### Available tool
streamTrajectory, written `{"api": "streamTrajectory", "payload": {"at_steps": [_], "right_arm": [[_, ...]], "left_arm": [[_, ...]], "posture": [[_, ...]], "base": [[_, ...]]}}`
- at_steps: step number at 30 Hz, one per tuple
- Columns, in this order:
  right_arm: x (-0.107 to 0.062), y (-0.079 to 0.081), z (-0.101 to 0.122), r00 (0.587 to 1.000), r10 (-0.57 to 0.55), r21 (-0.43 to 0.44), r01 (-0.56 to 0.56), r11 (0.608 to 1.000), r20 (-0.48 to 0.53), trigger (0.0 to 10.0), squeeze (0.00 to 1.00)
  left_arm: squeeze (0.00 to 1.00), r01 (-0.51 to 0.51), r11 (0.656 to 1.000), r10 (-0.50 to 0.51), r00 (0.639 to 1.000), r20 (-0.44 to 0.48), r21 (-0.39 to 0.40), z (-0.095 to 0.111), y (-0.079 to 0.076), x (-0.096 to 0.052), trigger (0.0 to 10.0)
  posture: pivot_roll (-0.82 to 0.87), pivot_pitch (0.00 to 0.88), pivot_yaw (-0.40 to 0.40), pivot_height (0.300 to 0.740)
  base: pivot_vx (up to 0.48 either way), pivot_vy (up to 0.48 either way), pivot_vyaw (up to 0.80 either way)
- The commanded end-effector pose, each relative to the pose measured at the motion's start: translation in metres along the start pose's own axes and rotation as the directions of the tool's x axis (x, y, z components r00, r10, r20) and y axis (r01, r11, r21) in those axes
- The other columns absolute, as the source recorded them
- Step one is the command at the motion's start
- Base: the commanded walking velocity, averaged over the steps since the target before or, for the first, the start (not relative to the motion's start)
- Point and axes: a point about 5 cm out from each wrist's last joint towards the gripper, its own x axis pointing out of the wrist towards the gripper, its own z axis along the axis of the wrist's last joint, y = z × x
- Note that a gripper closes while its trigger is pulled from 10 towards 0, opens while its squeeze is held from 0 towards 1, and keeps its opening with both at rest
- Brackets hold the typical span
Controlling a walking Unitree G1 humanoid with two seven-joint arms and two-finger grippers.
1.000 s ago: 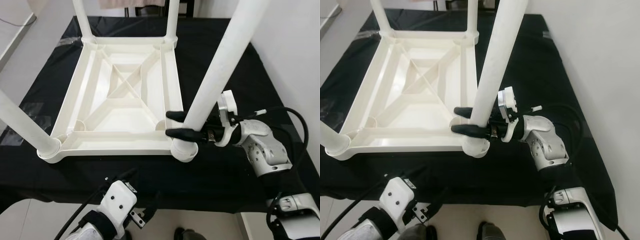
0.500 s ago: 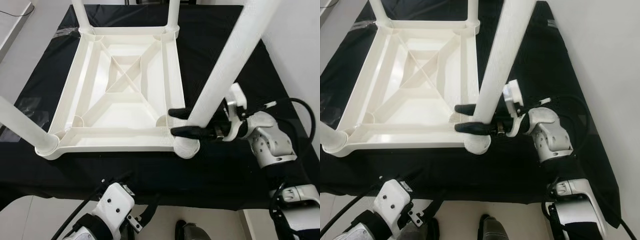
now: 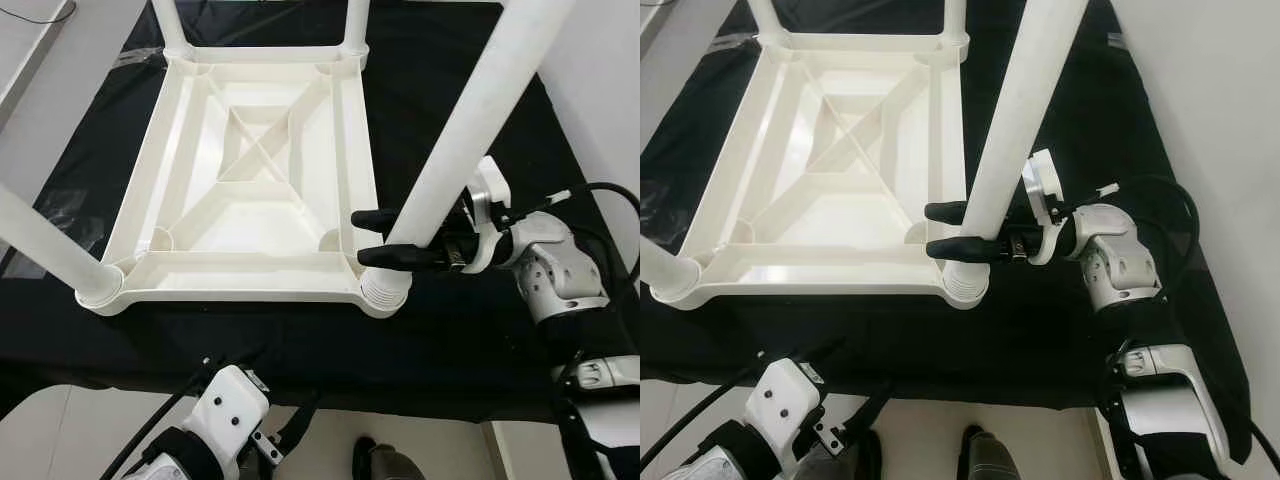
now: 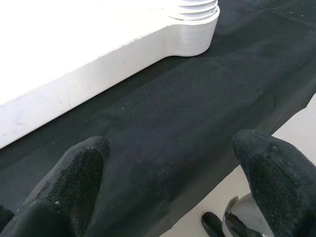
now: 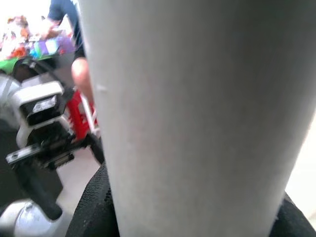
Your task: Building children table
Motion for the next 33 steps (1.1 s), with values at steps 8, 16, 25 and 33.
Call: {"api": "streamTrajectory", "payload": {"at_steps": [8, 16, 25, 33], "right_arm": [[0.020, 0.017, -0.012, 0.958, 0.190, -0.009, -0.197, 0.980, -0.214, 10.0, 0.00], [0.028, 0.026, -0.005, 0.916, 0.276, -0.042, -0.301, 0.953, -0.292, 10.0, 0.00], [0.032, 0.025, -0.005, 0.920, 0.272, -0.050, -0.297, 0.954, -0.281, 10.0, 0.00], [0.028, 0.002, 0.000, 0.987, -0.075, -0.089, 0.062, 0.994, -0.143, 10.0, 0.00]], "left_arm": [[0.00, 0.013, 1.000, -0.013, 1.000, -0.024, 0.013, 0.001, -0.003, -0.002, 10.0], [0.00, 0.012, 1.000, -0.012, 1.000, -0.023, 0.013, 0.001, -0.003, -0.001, 10.0], [0.00, 0.013, 1.000, -0.013, 1.000, -0.022, 0.012, 0.000, -0.005, 0.001, 10.0], [0.00, 0.015, 1.000, -0.014, 1.000, -0.017, 0.012, 0.000, -0.005, 0.003, 10.0]], "posture": [[0.21, 0.281, -0.015, 0.740], [0.20, 0.280, -0.021, 0.740], [0.20, 0.279, -0.025, 0.740], [0.18, 0.274, -0.028, 0.740]], "base": [[0.000, 0.000, 0.00], [0.000, 0.000, 0.00], [0.000, 0.000, 0.00], [0.000, 0.000, 0.00]]}}
